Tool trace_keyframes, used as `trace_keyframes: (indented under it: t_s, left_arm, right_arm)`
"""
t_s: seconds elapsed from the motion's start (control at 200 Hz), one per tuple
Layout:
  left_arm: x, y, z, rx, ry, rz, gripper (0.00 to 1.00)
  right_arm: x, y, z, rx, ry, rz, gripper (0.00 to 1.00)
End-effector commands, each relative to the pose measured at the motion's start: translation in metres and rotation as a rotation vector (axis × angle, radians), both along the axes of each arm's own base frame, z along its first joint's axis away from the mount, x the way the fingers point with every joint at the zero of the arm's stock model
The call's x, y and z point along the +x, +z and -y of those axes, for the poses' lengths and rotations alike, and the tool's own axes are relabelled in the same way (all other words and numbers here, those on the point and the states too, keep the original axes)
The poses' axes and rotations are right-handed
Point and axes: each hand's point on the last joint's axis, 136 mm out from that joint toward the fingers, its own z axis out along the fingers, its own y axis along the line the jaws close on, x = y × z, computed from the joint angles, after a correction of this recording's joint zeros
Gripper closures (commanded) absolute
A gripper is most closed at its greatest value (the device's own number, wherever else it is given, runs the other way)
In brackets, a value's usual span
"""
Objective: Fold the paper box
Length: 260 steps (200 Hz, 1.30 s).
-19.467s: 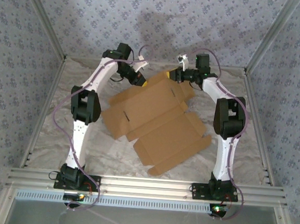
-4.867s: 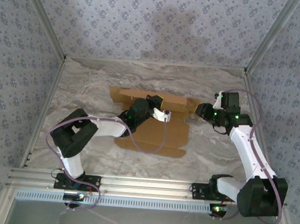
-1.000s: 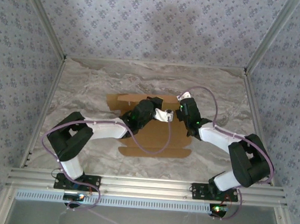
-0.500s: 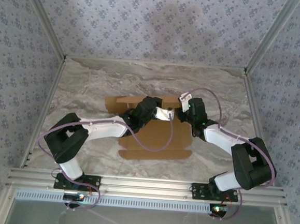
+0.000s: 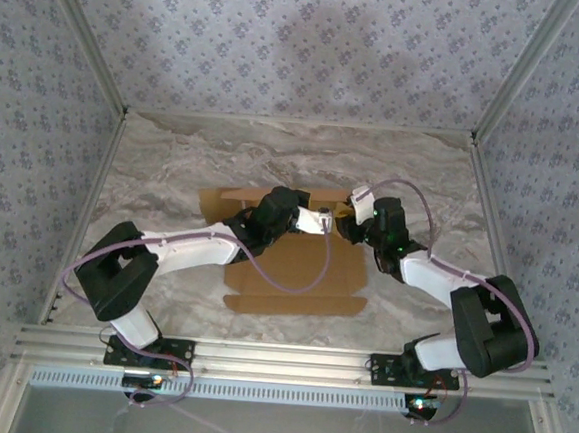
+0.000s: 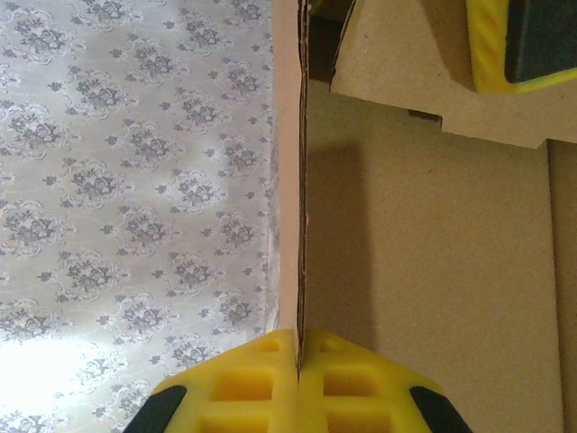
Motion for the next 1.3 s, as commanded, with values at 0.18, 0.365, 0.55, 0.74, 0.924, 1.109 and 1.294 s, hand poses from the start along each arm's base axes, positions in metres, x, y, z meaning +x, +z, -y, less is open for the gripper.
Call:
trace_keyframes:
  t_s: [0.18, 0.365, 0.55, 0.74, 0.924, 1.109, 1.294]
  left_arm:
    - [-0.021, -0.013, 0.007, -0.011, -0.078, -0.099, 1.0]
    - [-0.027, -0.018, 0.006, -0.003, -0.098, -0.103, 1.0]
    - [-0.032, -0.035, 0.006, 0.058, -0.111, -0.063, 1.0]
    - [-0.037, -0.048, 0.007, 0.113, -0.119, 0.009, 1.0]
    - [-0.036, -0.05, 0.005, 0.122, -0.106, 0.013, 1.0]
    - [-0.037, -0.047, 0.003, 0.084, -0.102, -0.046, 1.0]
    - [-0.042, -0.048, 0.007, 0.059, -0.1, -0.098, 1.0]
  right_arm:
    - [-0.005, 0.007, -0.009, 0.11, 0.01, 0.119, 0.54]
    - [-0.01, 0.01, -0.01, 0.101, 0.018, 0.225, 0.54]
    - [-0.016, -0.007, -0.018, 0.044, -0.002, 0.248, 0.53]
    - [-0.023, -0.019, -0.011, 0.005, -0.05, 0.283, 0.54]
    - [-0.022, -0.018, -0.019, -0.017, -0.023, 0.326, 0.59]
    - [-0.016, -0.025, -0.02, -0.026, -0.038, 0.334, 0.67]
    - [-0.003, -0.028, -0.018, -0.086, -0.104, 0.338, 0.77]
